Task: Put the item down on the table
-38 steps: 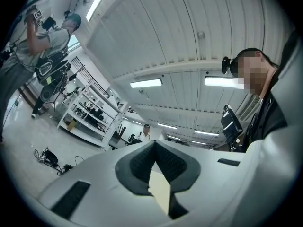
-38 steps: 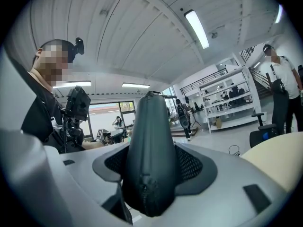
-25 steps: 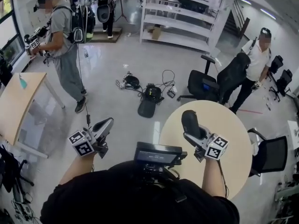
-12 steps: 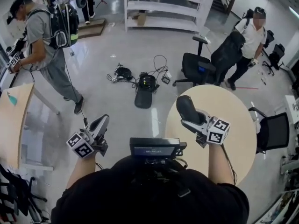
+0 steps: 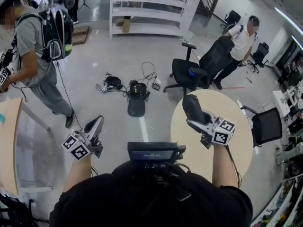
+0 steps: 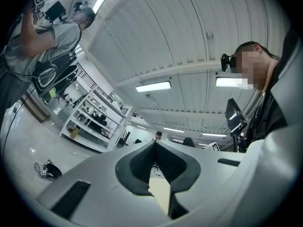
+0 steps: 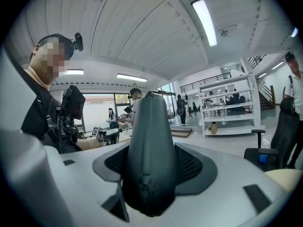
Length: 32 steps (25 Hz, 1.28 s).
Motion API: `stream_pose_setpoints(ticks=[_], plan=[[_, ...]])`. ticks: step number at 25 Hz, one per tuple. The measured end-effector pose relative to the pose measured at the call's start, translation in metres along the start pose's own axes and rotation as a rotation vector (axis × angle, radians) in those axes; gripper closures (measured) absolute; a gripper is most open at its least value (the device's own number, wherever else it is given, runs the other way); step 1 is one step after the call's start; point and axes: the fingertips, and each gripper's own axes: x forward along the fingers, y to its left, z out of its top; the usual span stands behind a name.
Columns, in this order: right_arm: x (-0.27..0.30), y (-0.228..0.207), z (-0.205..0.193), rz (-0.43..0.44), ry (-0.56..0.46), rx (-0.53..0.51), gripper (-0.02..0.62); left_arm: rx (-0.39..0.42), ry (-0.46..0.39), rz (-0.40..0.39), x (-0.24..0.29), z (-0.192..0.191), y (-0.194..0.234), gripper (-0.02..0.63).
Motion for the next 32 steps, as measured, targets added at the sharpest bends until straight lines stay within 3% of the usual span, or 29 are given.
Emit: stream_pose_setpoints(ticks=[9, 14, 26, 32], plan=[[-0.002, 0.002, -0.004, -0.127, 0.040, -0.011, 0.310, -0.020, 0.002, -0.053, -0.009, -0.012, 0.030, 0.604], [-0.024, -0.008, 0.001, -0.192, 0.050, -0.023, 0.310, -0.021, 0.015, -0.104, 0.014, -0.015, 0.020, 0.604], [-0.119, -0.069, -0.006, -0.253, 0.016, -0.015, 0.310, 0.031, 0.069, -0.164, 0.097, -0.037, -0.062, 0.604], [-0.184, -0.131, -0.016, -0.267, 0.015, -0.032, 0.310, 0.028, 0.080, -0.140, 0.152, -0.083, -0.099, 0.604]])
